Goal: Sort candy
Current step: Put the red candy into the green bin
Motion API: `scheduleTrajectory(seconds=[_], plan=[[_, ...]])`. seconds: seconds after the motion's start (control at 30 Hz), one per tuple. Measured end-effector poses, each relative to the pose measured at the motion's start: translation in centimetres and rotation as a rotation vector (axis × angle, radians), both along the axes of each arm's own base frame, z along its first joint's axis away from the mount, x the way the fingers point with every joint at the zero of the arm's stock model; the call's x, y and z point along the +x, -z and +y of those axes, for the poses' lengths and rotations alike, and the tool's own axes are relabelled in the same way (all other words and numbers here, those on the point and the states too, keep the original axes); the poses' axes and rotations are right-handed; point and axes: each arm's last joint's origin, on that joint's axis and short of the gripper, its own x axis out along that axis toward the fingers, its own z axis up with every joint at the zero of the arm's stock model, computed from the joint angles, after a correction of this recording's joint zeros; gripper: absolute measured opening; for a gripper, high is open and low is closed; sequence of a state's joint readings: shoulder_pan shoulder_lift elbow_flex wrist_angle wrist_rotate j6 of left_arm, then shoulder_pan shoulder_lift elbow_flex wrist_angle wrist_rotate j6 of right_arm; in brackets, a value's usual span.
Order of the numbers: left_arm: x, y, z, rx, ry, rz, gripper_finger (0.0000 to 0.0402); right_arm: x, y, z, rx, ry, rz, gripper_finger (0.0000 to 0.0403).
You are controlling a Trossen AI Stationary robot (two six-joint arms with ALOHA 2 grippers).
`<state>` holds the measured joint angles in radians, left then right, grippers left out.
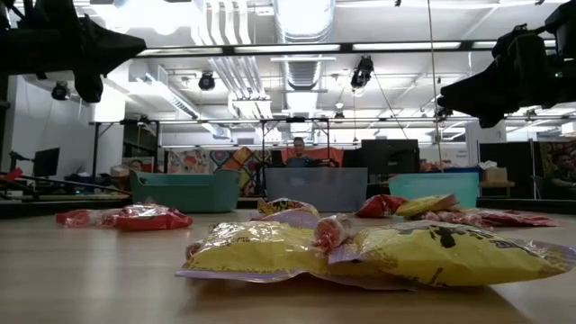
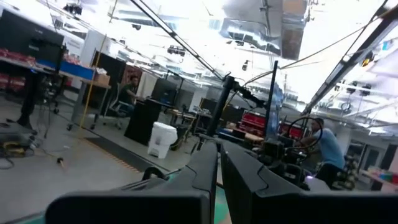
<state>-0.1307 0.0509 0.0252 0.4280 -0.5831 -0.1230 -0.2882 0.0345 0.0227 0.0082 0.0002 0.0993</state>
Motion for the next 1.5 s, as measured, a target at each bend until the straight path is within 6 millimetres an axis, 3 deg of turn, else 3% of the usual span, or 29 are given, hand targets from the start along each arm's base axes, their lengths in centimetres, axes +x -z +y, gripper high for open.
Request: scheduleTrajectory(seconds=[0.23,0.43,0.6,0.8,0.93,1.1,1.27,1.5], plan=[[0.1,0.2,0.0,-0.065,0.025,-0.016,0.0006,0.0,0.0,0.0,0.241,0.001,-0.071,0.0173],[1.2,1.6,-0.2,-0.225,0.108,0.079,0.0004,0.0,-0.1,0.0,0.281,0.000,-0.093,0.0173],[2.0,2.8,-0.7,-0.483,0.206,0.337,0.0000,0.0,-0.1,0.0,0.285,0.000,-0.099,0.0173],[1.9,3.4,-1.1,-0.780,0.188,0.760,0.0000,0.0,-0.3,0.0,0.278,-0.002,-0.114,0.0173],[2.6,3.5,-1.6,-0.874,0.211,0.945,0.0005,0.0,-0.3,0.0,0.274,-0.001,-0.111,0.0173],[4.0,3.5,-1.9,-0.865,0.210,1.106,0.0041,0.0,-0.3,0.0,0.266,0.004,-0.118,0.0173],[4.9,3.9,-1.9,-0.856,0.052,1.301,0.0098,-0.1,-0.7,-0.1,0.266,0.034,-0.165,0.0173],[7.6,4.0,-2.1,-0.762,-0.020,1.409,0.0175,-0.1,-0.8,-0.1,0.306,0.032,-0.180,0.0173]])
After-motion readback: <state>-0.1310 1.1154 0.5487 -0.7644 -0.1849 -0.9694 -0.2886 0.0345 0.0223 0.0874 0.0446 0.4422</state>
